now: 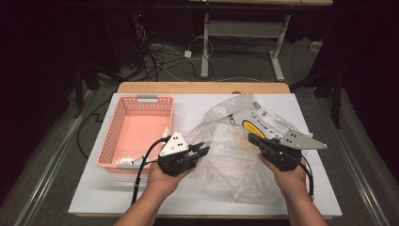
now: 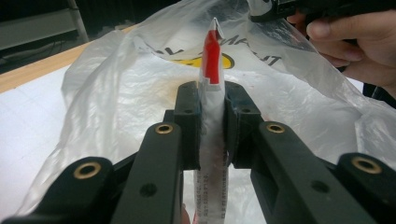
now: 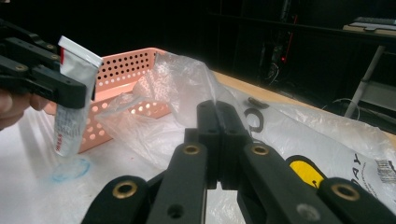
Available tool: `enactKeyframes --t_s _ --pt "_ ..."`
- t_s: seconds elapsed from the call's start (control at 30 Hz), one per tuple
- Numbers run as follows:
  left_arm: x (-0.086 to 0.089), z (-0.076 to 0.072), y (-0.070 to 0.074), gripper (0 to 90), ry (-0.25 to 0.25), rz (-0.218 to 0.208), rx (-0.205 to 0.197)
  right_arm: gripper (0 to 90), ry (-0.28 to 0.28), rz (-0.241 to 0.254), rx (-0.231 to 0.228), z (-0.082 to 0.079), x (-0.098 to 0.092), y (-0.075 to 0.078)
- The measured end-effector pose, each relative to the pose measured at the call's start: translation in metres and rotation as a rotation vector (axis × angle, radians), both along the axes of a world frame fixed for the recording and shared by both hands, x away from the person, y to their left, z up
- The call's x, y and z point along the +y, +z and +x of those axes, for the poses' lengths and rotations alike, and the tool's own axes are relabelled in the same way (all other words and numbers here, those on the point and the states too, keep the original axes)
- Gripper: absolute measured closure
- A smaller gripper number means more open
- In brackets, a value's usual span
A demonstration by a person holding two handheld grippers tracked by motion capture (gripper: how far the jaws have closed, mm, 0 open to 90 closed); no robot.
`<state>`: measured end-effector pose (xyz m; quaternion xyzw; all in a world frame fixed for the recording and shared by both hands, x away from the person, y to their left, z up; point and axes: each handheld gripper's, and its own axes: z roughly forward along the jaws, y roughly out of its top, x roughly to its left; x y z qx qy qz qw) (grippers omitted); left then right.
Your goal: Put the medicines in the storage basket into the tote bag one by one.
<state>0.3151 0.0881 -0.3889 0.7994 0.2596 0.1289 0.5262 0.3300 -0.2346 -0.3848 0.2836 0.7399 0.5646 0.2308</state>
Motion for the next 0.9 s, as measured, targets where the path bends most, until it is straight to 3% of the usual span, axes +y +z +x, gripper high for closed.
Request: enactKeyframes --t_s 0.9 --pt "-0.075 0.033 -0.039 76.2 -0.003 0.037 0.019 90.0 0.004 0.03 -0.013 0.001 -0.002 0.006"
